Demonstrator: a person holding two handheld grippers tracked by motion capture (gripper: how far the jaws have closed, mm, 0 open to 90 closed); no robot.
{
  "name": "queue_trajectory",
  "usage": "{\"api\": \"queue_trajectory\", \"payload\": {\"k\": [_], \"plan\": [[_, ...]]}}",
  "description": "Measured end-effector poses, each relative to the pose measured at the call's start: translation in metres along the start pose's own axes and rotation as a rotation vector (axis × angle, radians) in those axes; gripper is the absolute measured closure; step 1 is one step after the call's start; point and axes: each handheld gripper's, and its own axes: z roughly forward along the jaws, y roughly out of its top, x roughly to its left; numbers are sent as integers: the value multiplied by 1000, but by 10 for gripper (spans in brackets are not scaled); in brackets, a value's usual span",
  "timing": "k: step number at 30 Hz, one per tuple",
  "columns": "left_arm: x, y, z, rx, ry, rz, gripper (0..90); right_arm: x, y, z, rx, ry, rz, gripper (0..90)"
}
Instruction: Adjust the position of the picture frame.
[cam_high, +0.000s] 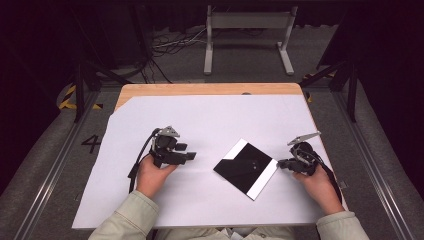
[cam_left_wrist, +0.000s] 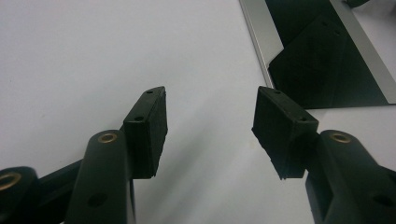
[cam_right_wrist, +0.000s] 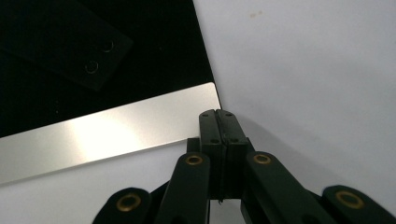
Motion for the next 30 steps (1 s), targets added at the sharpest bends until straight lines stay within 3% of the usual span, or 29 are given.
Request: {"api": "queue_trajectory", "payload": {"k": [11, 21, 27, 30], "plan": [[-2, 0, 2, 12, 5, 1, 451, 0, 3, 9, -91, 0, 17, 900], [-1, 0, 2, 15, 4, 0, 451, 12, 27, 31, -147, -53, -38, 900], [-1, 0, 3, 17, 2, 3, 451, 16, 37, 42, -147, -45, -53, 900], [-1, 0, 3, 20, 2, 8, 451, 18, 39, 46, -166, -13, -43, 900]]}}
